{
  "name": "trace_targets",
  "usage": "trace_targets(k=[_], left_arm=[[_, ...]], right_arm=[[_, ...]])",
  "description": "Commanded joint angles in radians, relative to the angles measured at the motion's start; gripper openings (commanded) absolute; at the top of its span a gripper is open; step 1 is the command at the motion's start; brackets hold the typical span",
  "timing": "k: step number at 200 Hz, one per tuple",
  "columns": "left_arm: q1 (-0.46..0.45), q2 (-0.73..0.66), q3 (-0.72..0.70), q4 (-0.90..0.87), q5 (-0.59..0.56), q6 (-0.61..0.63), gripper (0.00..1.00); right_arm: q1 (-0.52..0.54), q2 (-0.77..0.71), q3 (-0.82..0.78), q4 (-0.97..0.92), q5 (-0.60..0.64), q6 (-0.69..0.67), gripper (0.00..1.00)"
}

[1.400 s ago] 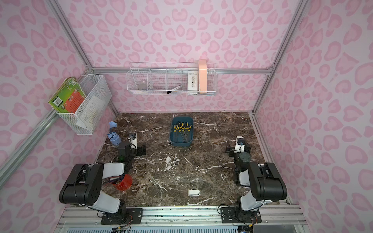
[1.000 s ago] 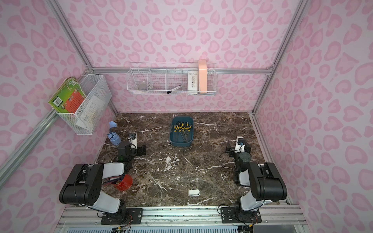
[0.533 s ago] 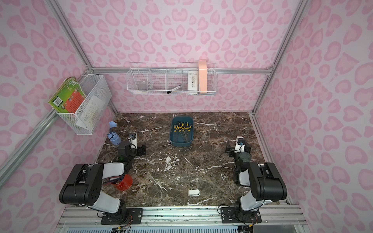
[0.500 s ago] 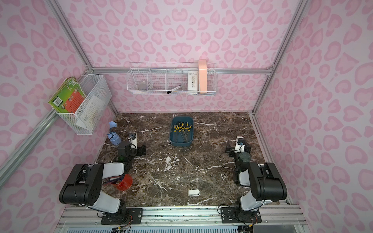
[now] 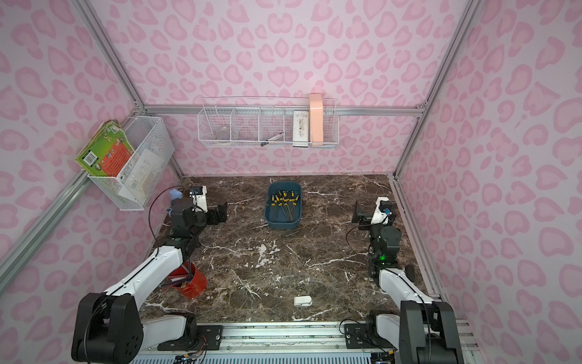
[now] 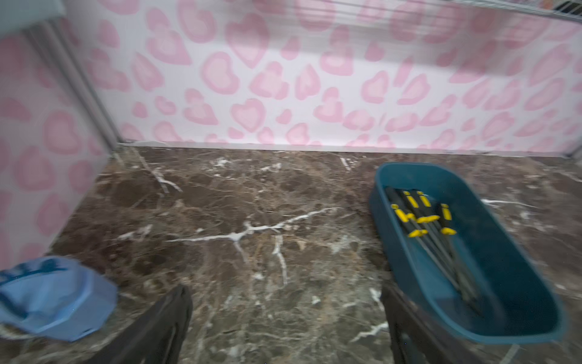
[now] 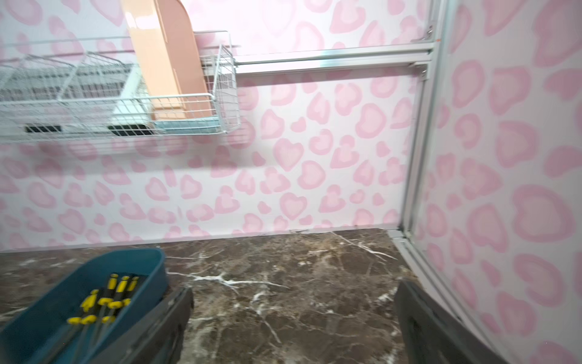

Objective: Take the file tool out of the storage box
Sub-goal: Move the storage box to the center of the board.

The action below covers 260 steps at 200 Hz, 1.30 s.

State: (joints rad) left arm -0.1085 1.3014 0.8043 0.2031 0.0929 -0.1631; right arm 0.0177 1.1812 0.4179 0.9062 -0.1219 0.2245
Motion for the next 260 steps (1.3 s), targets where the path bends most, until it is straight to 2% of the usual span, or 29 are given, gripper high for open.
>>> trace_targets(k=[1, 16, 37, 55, 76, 97, 107, 117, 136, 160, 195, 208, 225, 240, 260], left_arm=[[-0.053, 0.078, 0.113, -0.191, 0.109, -0.121, 0.98], [-0.084, 0.150, 0.173, -0.218, 0.184, -0.149, 0.94], [-0.143, 0.238, 0.242, -0.264, 0.153, -0.184, 0.89], [-0.164, 0.353, 0.325, -0.306, 0.186, -0.220, 0.82], [-0.187, 0.463, 0.391, -0.301, 0.198, -0.230, 0.80], [-0.193, 0.545, 0.453, -0.312, 0.177, -0.218, 0.78], [-0.193, 0.575, 0.478, -0.331, 0.169, -0.207, 0.73], [-0.192, 0.599, 0.481, -0.322, 0.176, -0.206, 0.69], [-0.193, 0.638, 0.486, -0.304, 0.194, -0.217, 0.63], [-0.195, 0.664, 0.496, -0.280, 0.215, -0.226, 0.63], [-0.196, 0.685, 0.527, -0.314, 0.210, -0.205, 0.57], [-0.198, 0.672, 0.500, -0.268, 0.226, -0.211, 0.51], [-0.202, 0.681, 0.514, -0.299, 0.227, -0.217, 0.48], [-0.202, 0.714, 0.560, -0.356, 0.236, -0.209, 0.43], [-0.201, 0.715, 0.550, -0.347, 0.238, -0.218, 0.26]], right_arm=[[0.024, 0.066, 0.095, -0.158, -0.214, 0.173, 1.00], [0.086, 0.123, 0.142, -0.179, -0.196, 0.160, 1.00], [0.174, 0.204, 0.218, -0.242, -0.134, 0.112, 0.97], [0.241, 0.309, 0.325, -0.343, -0.097, 0.103, 0.98], [0.308, 0.459, 0.454, -0.436, -0.059, 0.075, 0.98], [0.318, 0.596, 0.576, -0.498, -0.107, 0.087, 0.92], [0.320, 0.652, 0.637, -0.545, -0.146, 0.091, 0.84], [0.322, 0.688, 0.688, -0.591, -0.155, 0.095, 0.79], [0.338, 0.750, 0.764, -0.666, -0.160, 0.092, 0.78], [0.364, 0.820, 0.854, -0.761, -0.181, 0.077, 0.75], [0.400, 0.904, 0.992, -0.891, -0.126, 0.070, 0.73], [0.404, 0.922, 1.010, -0.905, -0.132, 0.072, 0.68], [0.413, 0.931, 1.021, -0.917, -0.134, 0.075, 0.52], [0.424, 0.927, 1.024, -0.932, -0.123, 0.073, 0.47], [0.439, 0.920, 1.022, -0.950, -0.104, 0.068, 0.41]])
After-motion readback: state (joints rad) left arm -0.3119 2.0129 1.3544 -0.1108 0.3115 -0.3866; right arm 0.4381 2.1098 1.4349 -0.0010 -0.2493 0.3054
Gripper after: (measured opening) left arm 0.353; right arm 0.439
